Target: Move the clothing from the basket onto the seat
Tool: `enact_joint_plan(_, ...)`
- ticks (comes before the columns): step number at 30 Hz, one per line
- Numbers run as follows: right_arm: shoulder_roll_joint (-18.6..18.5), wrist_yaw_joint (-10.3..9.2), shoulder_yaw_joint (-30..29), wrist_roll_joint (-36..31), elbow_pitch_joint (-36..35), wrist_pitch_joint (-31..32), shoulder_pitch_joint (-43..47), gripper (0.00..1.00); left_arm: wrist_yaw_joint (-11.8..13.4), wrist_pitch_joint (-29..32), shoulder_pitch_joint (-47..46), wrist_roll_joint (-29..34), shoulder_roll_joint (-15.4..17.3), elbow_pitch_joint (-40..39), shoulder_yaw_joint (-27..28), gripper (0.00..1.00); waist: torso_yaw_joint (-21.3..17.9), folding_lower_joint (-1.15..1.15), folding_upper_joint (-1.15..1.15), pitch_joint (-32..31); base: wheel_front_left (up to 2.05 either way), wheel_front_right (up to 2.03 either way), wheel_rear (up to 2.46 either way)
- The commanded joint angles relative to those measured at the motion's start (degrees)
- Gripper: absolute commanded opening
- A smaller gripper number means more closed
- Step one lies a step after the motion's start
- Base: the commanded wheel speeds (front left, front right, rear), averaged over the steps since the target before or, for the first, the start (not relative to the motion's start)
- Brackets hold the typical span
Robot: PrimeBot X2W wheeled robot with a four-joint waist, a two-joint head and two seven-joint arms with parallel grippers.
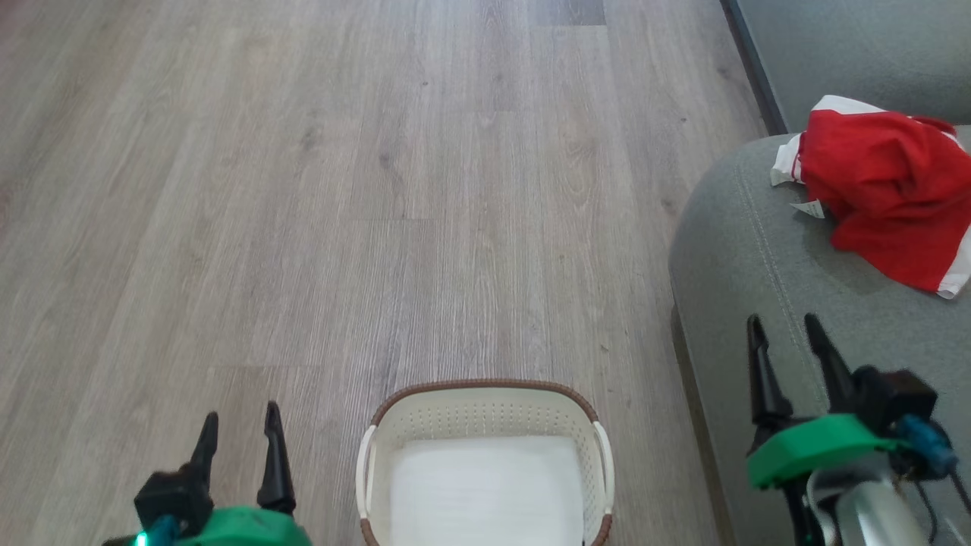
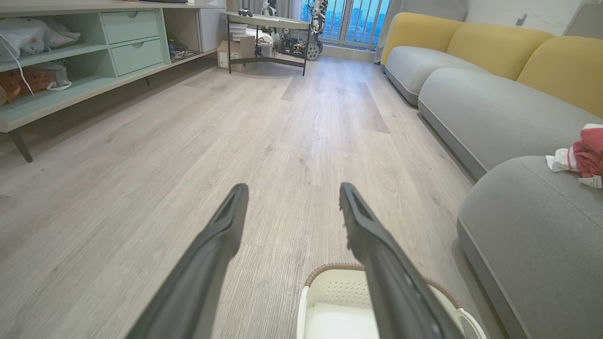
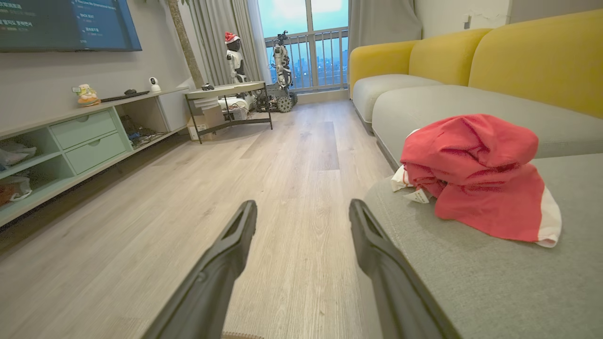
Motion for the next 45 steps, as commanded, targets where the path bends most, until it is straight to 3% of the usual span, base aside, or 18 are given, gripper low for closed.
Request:
enact_joint_plan(1, 0.26, -0.02, 1.75, 0.37, -2.16, -0.53, -1.23, 1.0, -0.12, -0.72, -1.55, 0.58, 0.26, -2.12, 2.6, 1.0, -0.01, 0.0, 0.0, -0.04, 0.0, 0.0, 0.0)
enact_joint_plan(27, 0.27, -0.02, 4.64, 2.32, -0.6, -0.53, 0.93, 1.0, -3.1, -0.72, 0.06, 3.26, -3.09, 0.17, 6.23, 1.0, 0.04, 0.0, 0.0, 0.01, 0.0, 0.0, 0.0)
enact_joint_plan(28, 0.18, 0.0, 3.23, 2.07, 1.28, 0.01, 2.06, 0.0, -2.68, 0.03, 1.94, 2.73, -3.35, 2.03, 3.61, 0.0, 0.05, 0.0, 0.0, 0.02, 0.0, 0.0, 0.0)
enact_joint_plan(31, 0.18, 0.0, 3.19, 2.73, 4.15, 0.34, 2.73, 0.0, -2.84, 0.28, 2.42, 2.1, -3.98, 4.6, 3.41, 0.0, 0.03, 0.0, 0.0, 0.05, 0.0, 0.0, 0.0)
enact_joint_plan(45, 0.19, 0.0, 2.51, 10.98, 3.38, 2.5, 2.22, 0.0, -5.07, 2.29, 0.79, -5.5, -4.42, 4.89, 5.4, 0.0, -0.22, 0.0, 0.0, 0.43, 0.0, 0.0, 0.0)
